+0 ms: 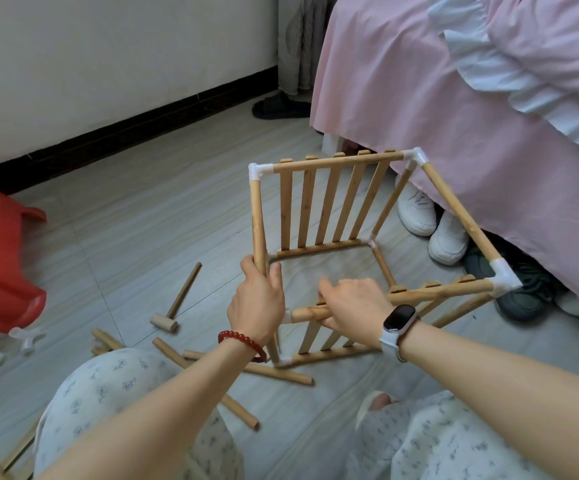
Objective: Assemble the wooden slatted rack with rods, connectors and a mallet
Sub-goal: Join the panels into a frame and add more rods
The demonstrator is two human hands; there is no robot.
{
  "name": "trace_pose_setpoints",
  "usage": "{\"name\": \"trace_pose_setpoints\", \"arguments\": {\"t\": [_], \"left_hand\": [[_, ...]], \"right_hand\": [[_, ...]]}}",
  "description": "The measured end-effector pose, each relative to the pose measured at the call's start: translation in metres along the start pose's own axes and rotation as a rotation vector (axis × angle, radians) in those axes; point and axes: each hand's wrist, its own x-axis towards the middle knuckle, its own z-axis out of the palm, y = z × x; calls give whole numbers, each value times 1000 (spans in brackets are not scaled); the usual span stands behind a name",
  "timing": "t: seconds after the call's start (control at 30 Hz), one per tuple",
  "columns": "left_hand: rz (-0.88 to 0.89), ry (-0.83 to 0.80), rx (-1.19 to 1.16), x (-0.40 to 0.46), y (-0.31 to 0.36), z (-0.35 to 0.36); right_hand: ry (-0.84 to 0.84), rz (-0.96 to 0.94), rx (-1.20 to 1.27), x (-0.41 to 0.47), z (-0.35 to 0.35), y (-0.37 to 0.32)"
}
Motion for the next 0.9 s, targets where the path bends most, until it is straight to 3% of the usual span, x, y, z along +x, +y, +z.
{"name": "trace_pose_setpoints", "arguments": {"t": [0.33,0.9], "left_hand": [[-138,129,-1,-1,4,4],[-52,157,94,-1,-3,3]], "right_hand": [[96,-17,145,1,-4,-7],[78,16,235,0,2,-13]]}}
